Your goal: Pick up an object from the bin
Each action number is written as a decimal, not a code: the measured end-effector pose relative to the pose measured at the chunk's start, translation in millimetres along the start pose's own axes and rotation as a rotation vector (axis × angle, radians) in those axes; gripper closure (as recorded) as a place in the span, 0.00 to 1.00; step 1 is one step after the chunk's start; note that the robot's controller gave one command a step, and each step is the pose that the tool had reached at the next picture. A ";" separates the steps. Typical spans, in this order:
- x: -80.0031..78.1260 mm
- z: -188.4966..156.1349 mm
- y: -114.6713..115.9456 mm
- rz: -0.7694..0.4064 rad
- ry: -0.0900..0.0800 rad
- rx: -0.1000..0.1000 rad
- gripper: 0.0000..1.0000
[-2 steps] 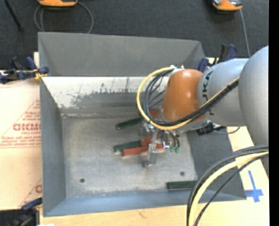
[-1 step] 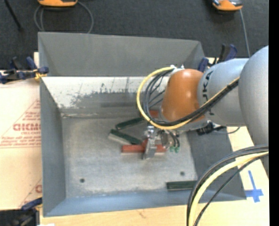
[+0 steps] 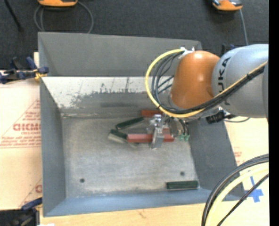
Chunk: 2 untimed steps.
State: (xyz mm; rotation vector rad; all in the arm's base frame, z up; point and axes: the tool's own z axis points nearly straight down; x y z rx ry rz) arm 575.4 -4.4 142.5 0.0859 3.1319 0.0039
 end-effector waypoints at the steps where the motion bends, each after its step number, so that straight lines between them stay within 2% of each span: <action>1: -1.4 -11.6 0.1 0.000 0.003 0.000 1.00; 2: -3.2 -36.4 0.3 0.000 0.001 0.000 1.00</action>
Offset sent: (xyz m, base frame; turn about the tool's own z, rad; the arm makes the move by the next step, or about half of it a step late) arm -0.0001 -0.0001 0.0102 0.0000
